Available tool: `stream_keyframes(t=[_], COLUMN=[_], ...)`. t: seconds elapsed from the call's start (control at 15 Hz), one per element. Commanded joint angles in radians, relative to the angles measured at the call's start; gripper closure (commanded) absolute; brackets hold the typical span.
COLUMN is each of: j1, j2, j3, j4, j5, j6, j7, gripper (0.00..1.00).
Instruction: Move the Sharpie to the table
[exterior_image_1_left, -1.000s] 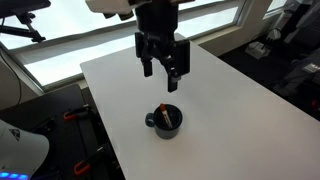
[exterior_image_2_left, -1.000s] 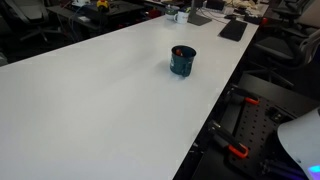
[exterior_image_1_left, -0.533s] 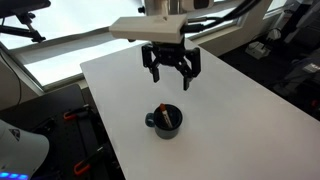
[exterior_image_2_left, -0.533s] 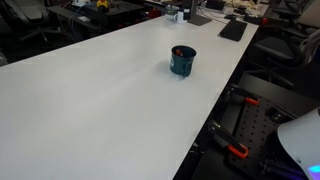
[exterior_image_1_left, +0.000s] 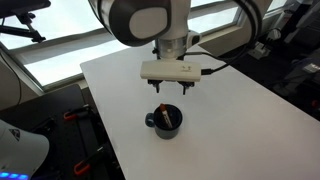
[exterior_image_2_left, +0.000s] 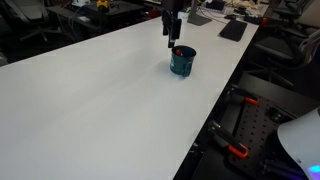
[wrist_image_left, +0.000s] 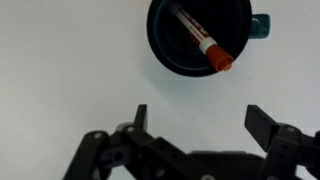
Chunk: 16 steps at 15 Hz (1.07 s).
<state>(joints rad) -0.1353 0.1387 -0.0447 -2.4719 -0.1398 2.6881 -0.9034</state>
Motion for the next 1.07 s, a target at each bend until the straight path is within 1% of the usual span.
stream_keyframes(t=[0.0, 0.07, 0.13, 0.27, 0.53, 0.73, 1.0], j1=[-0.016, -0.033, -0.042, -0.047, -0.025, -0.017, -0.013], j2=[0.018, 0.032, 0.039, 0.041, -0.014, -0.048, -0.093], j3=[0.029, 0.058, 0.072, 0.076, 0.049, 0.033, 0.006], j4=[0.002, 0.004, 0.006, 0.008, -0.021, -0.038, -0.060], j5=[0.058, 0.099, 0.113, 0.114, 0.080, 0.071, 0.026], j6=[0.001, 0.000, 0.000, 0.001, -0.059, -0.098, -0.147], j7=[-0.079, -0.137, -0.159, -0.167, -0.109, -0.091, -0.029], gripper=[0.00, 0.00, 0.00, 0.00, 0.00, 0.00, 0.00])
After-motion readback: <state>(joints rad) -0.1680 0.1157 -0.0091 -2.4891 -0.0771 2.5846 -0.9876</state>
